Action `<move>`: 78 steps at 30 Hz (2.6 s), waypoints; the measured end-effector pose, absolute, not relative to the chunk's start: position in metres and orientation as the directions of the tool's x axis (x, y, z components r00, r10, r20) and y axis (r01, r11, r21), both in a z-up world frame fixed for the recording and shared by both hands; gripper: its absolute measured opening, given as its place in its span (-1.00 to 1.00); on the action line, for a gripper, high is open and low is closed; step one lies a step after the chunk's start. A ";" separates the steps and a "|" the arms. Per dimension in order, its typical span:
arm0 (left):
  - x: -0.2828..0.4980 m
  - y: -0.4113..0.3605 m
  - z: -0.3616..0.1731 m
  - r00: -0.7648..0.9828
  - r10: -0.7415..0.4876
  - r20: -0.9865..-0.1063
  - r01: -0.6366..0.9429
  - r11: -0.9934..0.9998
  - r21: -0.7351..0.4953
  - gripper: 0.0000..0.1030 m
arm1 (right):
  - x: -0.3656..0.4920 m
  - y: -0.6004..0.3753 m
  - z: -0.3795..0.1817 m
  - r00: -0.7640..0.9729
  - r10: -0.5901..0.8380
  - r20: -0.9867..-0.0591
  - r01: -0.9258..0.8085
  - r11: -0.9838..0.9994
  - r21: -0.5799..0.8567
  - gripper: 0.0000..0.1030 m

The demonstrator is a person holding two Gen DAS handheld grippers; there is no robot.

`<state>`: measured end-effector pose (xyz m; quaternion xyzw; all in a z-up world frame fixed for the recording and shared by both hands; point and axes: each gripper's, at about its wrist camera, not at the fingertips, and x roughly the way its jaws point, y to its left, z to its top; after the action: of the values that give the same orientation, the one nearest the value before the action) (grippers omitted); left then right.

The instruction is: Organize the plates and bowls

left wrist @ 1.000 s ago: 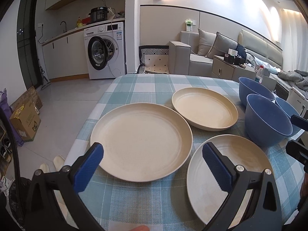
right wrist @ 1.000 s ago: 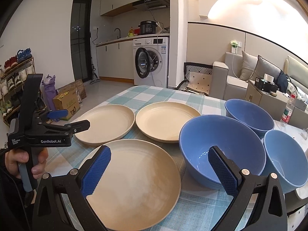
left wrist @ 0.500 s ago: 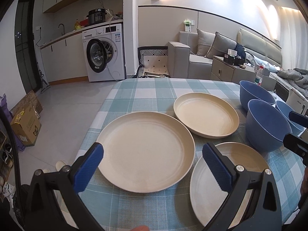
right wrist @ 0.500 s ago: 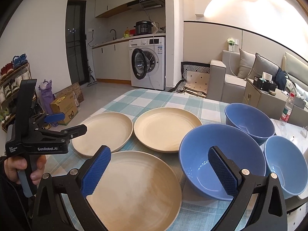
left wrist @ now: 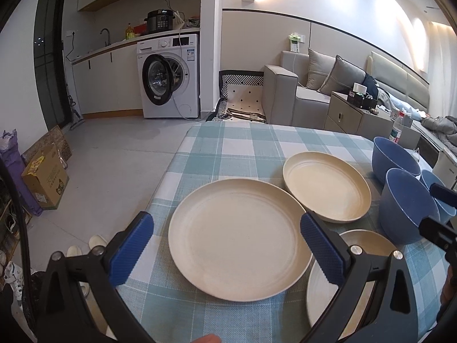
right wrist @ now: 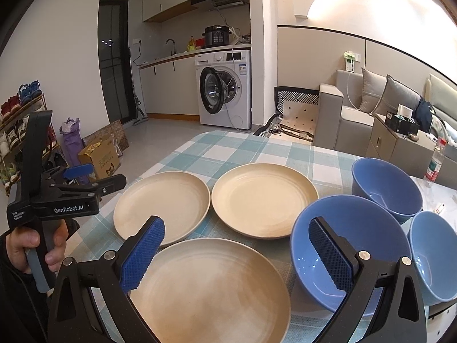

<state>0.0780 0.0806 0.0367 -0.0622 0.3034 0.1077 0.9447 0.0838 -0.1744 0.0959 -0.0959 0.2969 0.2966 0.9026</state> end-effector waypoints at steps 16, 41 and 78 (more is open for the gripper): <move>0.089 0.093 0.026 0.772 0.172 -0.612 -0.239 0.971 -0.028 1.00 | 0.105 -0.147 0.094 0.602 0.496 -0.626 -0.611 0.791 0.039 0.99; 0.090 0.124 0.001 0.742 0.100 -0.663 -0.215 0.972 -0.095 0.99 | 0.139 -0.097 0.057 0.472 0.502 -0.725 -0.653 0.752 0.095 0.70; 0.102 0.145 -0.047 0.660 0.056 -0.749 -0.260 0.953 -0.157 0.44 | 0.159 -0.058 0.002 0.290 0.484 -0.826 -0.678 0.713 0.180 0.11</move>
<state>0.1015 0.1455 -0.0471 -0.1262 0.4028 0.0876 0.9023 0.1592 -0.0578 0.0018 -0.1028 0.4714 0.3647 0.7964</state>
